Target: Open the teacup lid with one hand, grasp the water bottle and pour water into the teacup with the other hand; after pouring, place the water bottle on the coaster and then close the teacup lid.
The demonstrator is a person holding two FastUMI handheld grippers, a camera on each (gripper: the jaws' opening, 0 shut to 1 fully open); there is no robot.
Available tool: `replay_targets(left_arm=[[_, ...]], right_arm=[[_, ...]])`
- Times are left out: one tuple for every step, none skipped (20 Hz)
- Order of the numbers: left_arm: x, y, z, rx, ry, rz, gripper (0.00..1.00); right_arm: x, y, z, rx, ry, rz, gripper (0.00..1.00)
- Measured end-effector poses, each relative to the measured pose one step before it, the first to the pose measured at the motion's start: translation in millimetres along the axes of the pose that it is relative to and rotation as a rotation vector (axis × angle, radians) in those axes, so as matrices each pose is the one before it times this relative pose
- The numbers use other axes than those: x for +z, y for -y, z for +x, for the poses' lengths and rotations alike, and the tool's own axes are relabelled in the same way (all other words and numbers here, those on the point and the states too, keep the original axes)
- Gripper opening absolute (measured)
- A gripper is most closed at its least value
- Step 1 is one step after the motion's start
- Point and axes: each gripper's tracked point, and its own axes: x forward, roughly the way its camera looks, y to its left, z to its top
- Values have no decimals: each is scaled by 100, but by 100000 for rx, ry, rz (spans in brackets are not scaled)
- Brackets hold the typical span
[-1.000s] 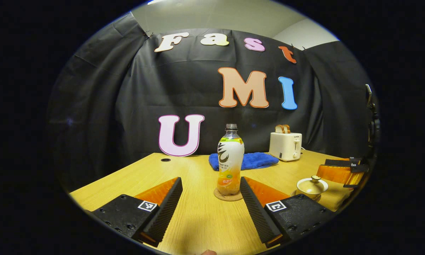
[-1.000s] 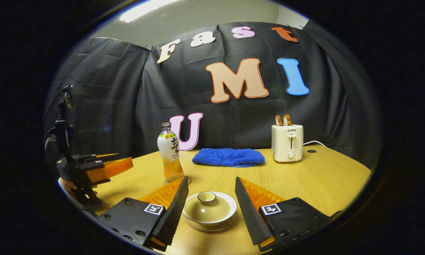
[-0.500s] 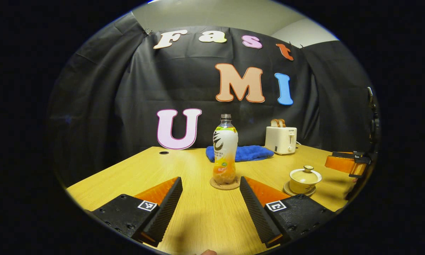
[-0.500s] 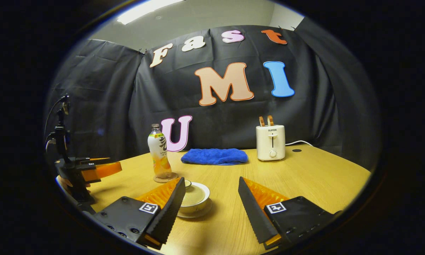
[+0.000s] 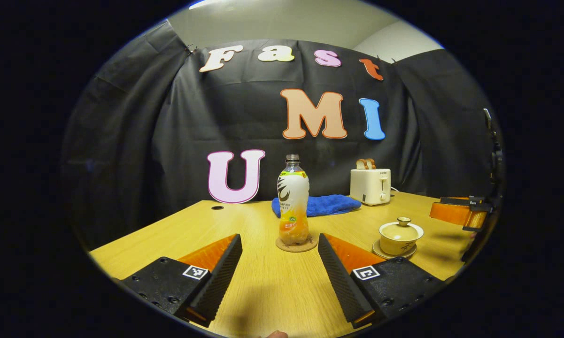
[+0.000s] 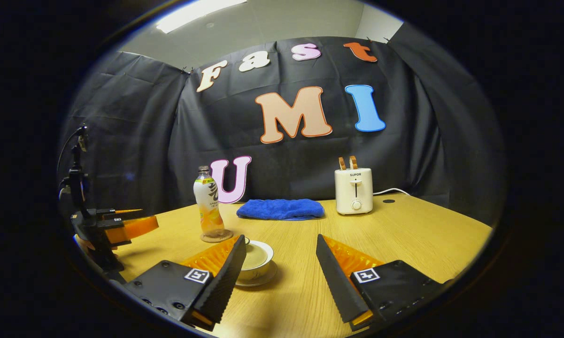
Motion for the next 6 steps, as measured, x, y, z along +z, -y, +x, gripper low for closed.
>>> replay_targets(left_arm=[[-24, 206, 43, 136, -636, -211, 95], [-366, 60, 26, -37, -340, 60, 95], [74, 189, 13, -243, 336, -93, 95], [54, 163, 18, -198, -22, 223, 95], [-13, 61, 52, 295, -49, -85, 95], [-35, -72, 81, 496, -103, -36, 95]], right_arm=[[68, 63, 49, -508, 368, -32, 94], [-4, 18, -137, 27, 283, -34, 94], [126, 19, 17, -232, 526, 11, 94], [112, 21, -91, -152, 594, 9, 94], [59, -47, -8, 57, 445, -11, 94], [-128, -35, 70, -125, -447, -177, 94]])
